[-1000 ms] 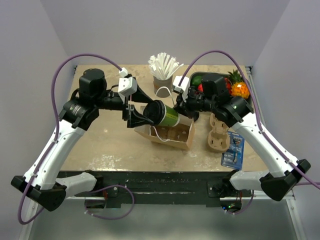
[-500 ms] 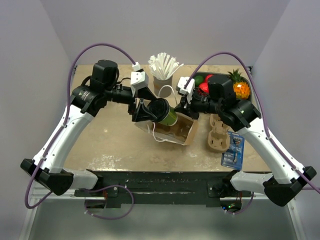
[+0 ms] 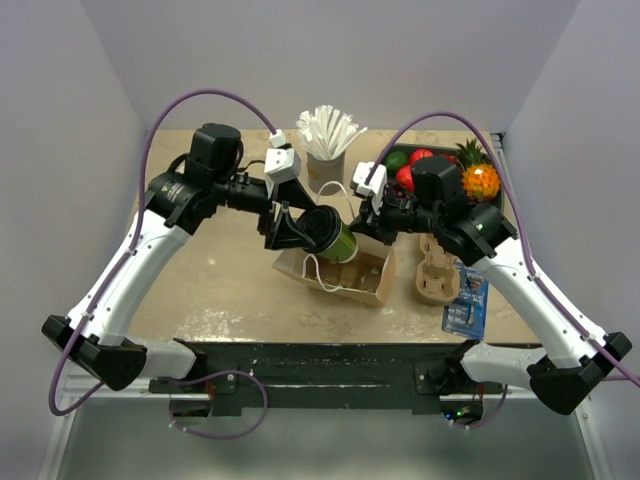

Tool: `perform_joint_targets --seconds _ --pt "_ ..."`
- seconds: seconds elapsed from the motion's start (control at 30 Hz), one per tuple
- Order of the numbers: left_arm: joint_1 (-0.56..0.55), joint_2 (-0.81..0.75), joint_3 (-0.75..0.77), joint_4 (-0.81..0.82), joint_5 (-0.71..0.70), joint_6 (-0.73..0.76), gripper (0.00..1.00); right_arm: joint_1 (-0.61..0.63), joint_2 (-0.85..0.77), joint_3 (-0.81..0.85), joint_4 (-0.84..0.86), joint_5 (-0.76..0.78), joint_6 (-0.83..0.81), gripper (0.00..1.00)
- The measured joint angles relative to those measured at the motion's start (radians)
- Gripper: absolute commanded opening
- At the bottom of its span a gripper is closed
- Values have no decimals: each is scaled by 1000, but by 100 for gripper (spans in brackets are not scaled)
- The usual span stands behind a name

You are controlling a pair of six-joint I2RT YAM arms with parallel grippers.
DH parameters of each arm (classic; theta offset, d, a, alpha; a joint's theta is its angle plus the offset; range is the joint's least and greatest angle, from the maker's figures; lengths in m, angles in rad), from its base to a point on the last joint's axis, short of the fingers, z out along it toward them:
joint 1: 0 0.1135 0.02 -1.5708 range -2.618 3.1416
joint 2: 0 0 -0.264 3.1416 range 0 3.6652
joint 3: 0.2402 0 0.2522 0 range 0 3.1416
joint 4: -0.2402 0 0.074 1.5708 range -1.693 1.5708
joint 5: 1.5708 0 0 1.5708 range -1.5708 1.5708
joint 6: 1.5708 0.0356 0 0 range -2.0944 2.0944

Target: Pack the takeout coffee

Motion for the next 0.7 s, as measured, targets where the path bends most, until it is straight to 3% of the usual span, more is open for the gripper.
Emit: perform_joint_targets --seconds 0.13,0.37,0.4,0.53,0.6,0.7 --pt "0 -1 39 -34 10 14 22 1 0 -11 0 0 0 0" --pt "0 -19 23 9 -40 9 20 1 -2 -11 0 0 -1 0" --pt "0 -18 13 29 -55 7 12 1 -10 -12 0 0 -1 0" --pt "0 -15 12 39 -51 9 8 1 -19 -12 0 0 -1 0" --pt "0 -13 12 38 -44 10 1 1 -24 -12 -1 0 -2 0" --pt "0 -11 11 36 -35 10 0 1 -27 -12 -1 -1 -2 0"
